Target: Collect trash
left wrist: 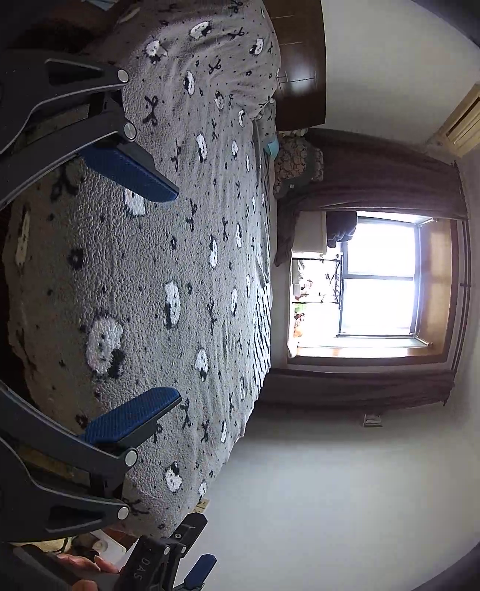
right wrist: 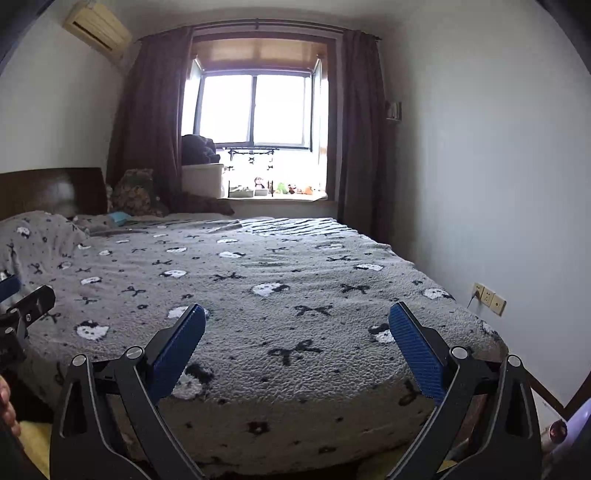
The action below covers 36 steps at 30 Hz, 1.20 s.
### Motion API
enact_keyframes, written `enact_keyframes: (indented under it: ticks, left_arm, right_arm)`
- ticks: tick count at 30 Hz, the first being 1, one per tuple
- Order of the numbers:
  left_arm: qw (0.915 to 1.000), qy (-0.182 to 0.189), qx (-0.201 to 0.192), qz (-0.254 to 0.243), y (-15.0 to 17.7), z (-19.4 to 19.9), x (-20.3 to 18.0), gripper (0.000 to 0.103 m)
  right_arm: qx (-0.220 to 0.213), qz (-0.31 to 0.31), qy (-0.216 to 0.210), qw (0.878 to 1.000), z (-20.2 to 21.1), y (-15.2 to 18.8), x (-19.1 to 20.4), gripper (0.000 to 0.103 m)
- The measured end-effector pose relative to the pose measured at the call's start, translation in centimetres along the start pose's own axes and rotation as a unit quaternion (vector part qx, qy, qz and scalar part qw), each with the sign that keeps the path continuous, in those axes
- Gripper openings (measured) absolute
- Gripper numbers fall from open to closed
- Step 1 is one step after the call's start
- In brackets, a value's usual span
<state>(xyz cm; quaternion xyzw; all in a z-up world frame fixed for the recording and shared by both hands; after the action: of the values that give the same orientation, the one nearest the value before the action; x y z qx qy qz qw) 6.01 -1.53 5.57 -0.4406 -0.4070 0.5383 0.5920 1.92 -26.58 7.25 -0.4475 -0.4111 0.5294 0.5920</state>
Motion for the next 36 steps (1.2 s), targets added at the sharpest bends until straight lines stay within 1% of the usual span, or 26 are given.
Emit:
enact_keyframes:
  ticks: [6,36]
  left_arm:
    - [1.0,-0.001,0.001,-0.001,0.1,0.0,0.0,0.095]
    - [1.0,-0.008,0.0,0.003,-0.2,-0.1,0.6,0.095]
  right_arm:
    - [-0.005,-0.005,-0.003,1.0,0.2,-0.1,-0.1,0.099]
    - [0.004,0.002,-0.014,1.0,-0.5,0.2,1.0,0.1]
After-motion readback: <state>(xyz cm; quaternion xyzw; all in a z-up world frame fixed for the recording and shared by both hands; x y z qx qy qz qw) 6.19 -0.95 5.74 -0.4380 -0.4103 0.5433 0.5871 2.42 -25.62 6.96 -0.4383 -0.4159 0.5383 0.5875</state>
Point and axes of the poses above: each gripper's, at about its wrist camera, not at the fingertips, and z roughly against the way its jaws point, x to its left, y to its underside, the point moved 10 cm from there along -z, roughly the way its jaws point, and after that the axes turned 6 degrees about -y, right-handed, at the moved point
